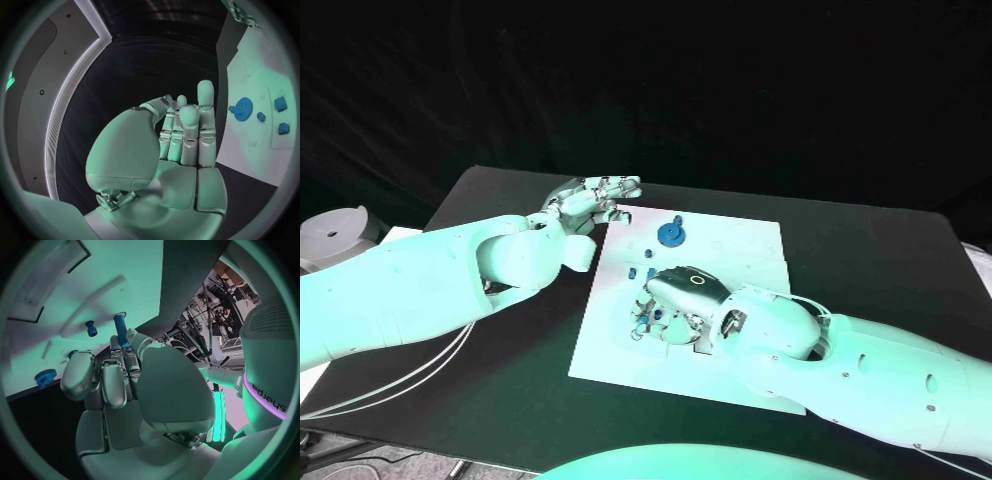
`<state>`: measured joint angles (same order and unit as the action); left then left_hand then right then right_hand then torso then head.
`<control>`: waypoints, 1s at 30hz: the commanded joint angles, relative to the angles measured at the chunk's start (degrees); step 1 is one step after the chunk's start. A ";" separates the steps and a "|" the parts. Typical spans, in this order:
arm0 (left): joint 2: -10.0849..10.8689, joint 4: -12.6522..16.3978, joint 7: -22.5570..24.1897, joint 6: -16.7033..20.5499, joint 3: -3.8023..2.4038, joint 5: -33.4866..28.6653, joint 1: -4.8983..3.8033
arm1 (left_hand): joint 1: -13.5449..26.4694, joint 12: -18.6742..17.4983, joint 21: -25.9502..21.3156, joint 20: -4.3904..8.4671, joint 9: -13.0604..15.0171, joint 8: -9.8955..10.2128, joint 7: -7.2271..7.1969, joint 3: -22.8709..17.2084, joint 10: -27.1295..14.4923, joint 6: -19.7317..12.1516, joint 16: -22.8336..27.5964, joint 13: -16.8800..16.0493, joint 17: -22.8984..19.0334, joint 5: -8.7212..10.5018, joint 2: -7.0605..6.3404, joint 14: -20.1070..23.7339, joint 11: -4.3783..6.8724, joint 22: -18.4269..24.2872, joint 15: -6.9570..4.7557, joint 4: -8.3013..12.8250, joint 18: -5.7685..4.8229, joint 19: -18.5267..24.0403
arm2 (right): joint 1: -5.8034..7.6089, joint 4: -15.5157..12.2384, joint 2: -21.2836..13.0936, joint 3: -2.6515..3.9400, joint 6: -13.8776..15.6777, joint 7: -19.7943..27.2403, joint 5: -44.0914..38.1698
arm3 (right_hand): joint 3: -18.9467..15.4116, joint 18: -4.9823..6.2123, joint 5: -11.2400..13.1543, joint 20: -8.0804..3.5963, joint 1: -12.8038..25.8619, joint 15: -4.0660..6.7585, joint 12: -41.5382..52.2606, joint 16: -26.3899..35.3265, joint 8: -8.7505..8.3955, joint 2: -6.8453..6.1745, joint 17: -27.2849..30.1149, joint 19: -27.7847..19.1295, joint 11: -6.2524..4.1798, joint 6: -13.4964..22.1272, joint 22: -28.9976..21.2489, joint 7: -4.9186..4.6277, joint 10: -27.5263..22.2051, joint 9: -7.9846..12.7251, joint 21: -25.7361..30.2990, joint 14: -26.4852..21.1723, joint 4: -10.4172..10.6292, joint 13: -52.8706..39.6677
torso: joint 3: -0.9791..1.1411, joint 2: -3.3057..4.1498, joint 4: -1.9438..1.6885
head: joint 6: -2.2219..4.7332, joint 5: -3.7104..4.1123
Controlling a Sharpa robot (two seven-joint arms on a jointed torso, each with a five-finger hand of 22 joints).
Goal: Assemble the parts on the task board
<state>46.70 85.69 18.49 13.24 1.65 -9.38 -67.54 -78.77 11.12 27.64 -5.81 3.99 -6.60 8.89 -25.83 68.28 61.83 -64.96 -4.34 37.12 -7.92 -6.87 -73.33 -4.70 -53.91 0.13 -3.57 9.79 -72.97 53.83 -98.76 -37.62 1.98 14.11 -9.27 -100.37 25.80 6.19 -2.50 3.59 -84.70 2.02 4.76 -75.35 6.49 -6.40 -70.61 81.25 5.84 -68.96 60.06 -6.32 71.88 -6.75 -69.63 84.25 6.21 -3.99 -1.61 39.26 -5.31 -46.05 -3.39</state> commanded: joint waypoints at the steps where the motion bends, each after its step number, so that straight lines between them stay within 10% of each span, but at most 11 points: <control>1: -0.16 0.07 0.24 -1.10 -0.03 0.19 -0.03 | 0.01 0.34 -0.12 0.02 -0.07 0.01 0.29 0.10 -0.47 -0.25 0.14 -0.03 -0.06 -0.01 0.34 0.26 -0.11 0.08 -0.03 0.36 0.61 -0.33 | -0.06 0.62 0.35 -0.15 -1.50 -0.18 -1.21 | 4.85 -0.29 -0.37 -0.17 -0.46 0.29 0.20 -0.25 -0.18 0.83 0.04 -0.13 -3.39 -0.06 -0.05 -0.34 3.89 -0.04 -0.04 2.61 -4.58 -0.34 | 0.00 0.00 -0.10 | 0.01 -0.03; 30: 0.04 0.07 0.22 -1.12 -0.03 0.21 -0.03 | 0.01 0.34 -0.12 0.02 -0.07 0.01 0.29 0.10 -0.47 -0.25 0.14 -0.03 -0.06 -0.01 0.34 0.26 -0.11 0.08 -0.03 0.36 0.61 -0.33 | -0.40 1.12 1.19 -1.15 -2.26 -0.16 -1.06 | 5.12 -0.28 -0.37 -0.15 -0.28 0.25 0.09 -0.28 -0.20 0.88 0.03 -0.19 -3.36 -0.05 -0.10 -0.36 3.95 -0.11 -0.01 2.60 -4.74 -0.36 | -0.02 -0.01 -0.09 | -0.36 -0.47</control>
<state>46.77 85.65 18.44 13.17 1.66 -9.38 -67.54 -78.77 11.12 27.64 -5.81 3.99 -6.60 8.89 -25.83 68.28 61.83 -64.96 -4.34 37.12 -7.92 -6.87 -73.33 -4.70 -53.91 0.13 -3.57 9.79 -72.97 53.91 -97.76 -36.31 1.26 14.58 -8.63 -100.66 25.94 6.18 -2.64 3.59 -84.70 2.15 4.44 -75.34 6.19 -6.40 -70.61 81.25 5.99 -69.07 60.01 -6.46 72.03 -6.77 -69.62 84.12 6.06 -4.24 -1.64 39.25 -5.40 -46.41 -3.82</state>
